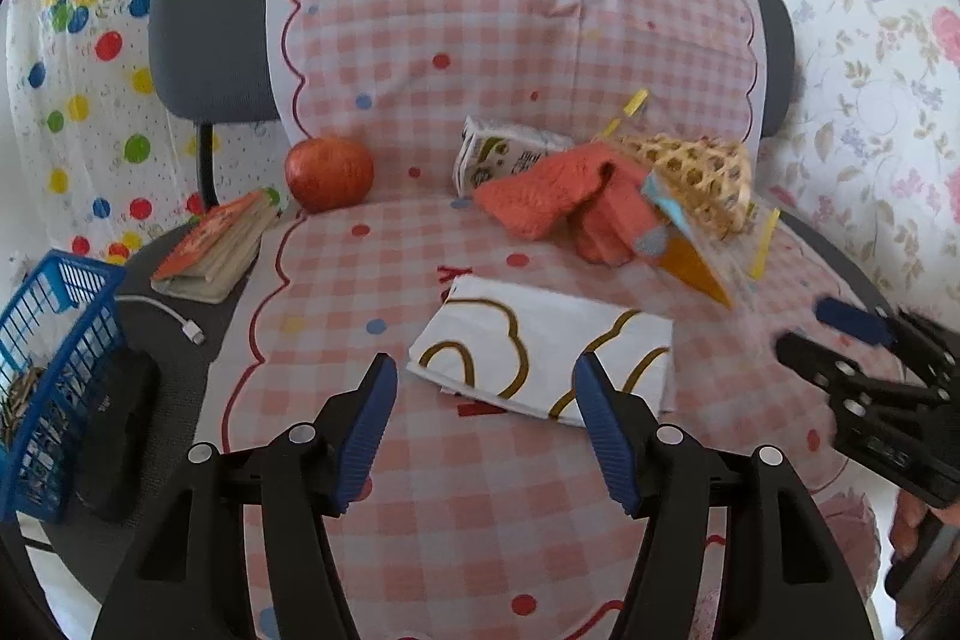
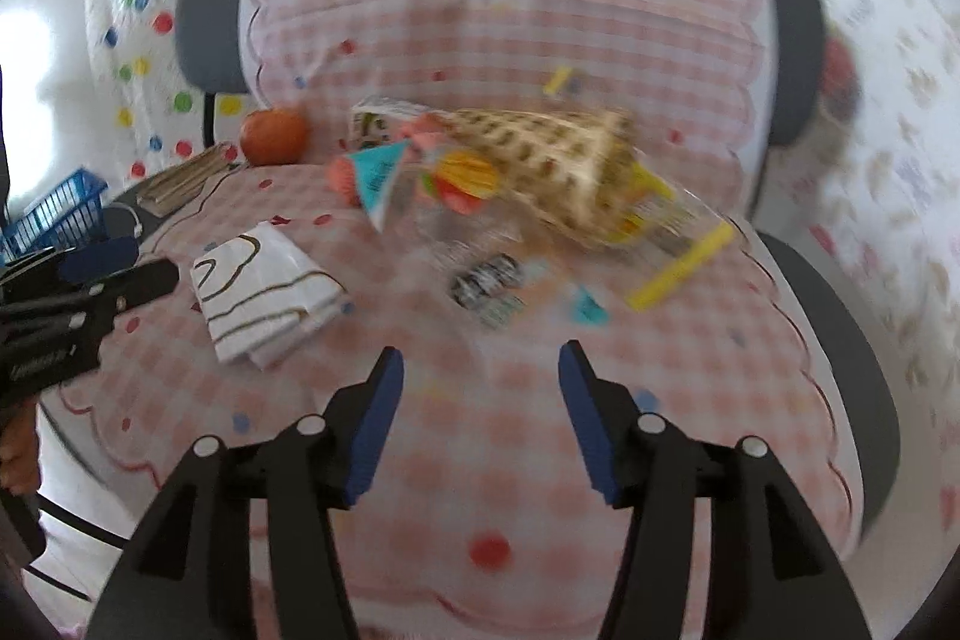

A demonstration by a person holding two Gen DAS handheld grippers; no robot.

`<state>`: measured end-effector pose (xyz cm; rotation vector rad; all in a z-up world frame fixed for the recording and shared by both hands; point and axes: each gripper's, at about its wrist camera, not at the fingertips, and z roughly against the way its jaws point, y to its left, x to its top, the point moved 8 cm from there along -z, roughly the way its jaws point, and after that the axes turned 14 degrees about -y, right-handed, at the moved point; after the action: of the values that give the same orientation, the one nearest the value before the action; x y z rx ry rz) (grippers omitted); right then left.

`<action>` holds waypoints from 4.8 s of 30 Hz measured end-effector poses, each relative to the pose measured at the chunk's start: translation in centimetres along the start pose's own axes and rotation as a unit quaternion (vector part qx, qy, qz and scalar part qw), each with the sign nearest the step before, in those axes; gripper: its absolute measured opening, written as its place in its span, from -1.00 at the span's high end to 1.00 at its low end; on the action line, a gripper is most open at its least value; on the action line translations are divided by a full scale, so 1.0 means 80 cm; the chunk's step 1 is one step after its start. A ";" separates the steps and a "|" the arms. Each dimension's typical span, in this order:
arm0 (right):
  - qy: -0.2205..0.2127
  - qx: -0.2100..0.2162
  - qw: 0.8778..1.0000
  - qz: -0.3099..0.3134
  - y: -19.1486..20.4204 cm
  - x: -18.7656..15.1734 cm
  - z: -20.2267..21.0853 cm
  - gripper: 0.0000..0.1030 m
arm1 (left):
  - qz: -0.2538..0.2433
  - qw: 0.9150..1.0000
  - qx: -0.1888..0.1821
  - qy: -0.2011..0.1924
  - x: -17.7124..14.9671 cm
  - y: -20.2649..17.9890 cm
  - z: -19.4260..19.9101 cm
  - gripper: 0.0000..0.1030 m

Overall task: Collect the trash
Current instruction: 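Move both grippers back over the chair seat, then grasp the blue plastic spoon with the right gripper, then carry the spoon and a white paper with both grippers over the wastebasket and release, then move both grippers back over the chair seat toward the remaining trash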

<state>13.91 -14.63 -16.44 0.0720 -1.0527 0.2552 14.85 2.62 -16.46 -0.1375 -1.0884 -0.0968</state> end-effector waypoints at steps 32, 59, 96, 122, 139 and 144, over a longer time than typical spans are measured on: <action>-0.074 0.009 0.984 -0.162 -0.100 0.008 0.097 0.96 | -0.118 0.992 0.002 0.031 -0.009 -0.112 -0.054 -0.21; -0.108 -0.003 0.981 -0.160 -0.106 0.023 0.133 0.96 | 0.015 0.991 -0.120 -0.055 0.068 -0.101 0.037 0.90; 0.026 -0.244 0.940 -0.239 -0.218 -0.231 0.335 0.96 | -0.097 0.883 -0.459 0.023 -0.114 -0.429 0.148 0.90; 0.053 -0.283 0.912 -0.291 -0.265 -0.315 0.342 0.42 | -0.111 0.886 -0.445 0.073 -0.164 -0.481 0.100 0.13; -0.067 -0.204 0.952 -0.218 -0.223 -0.138 0.307 0.42 | -0.075 0.950 -0.302 -0.019 -0.046 -0.300 0.098 0.11; -0.073 -0.159 0.965 -0.196 -0.193 -0.097 0.266 0.42 | -0.056 0.966 -0.251 -0.030 -0.019 -0.235 0.091 0.06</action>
<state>-4.06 -34.78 -11.59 0.0090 -1.1898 -0.2829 5.01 -14.79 -13.28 -0.5364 -1.1144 -0.4736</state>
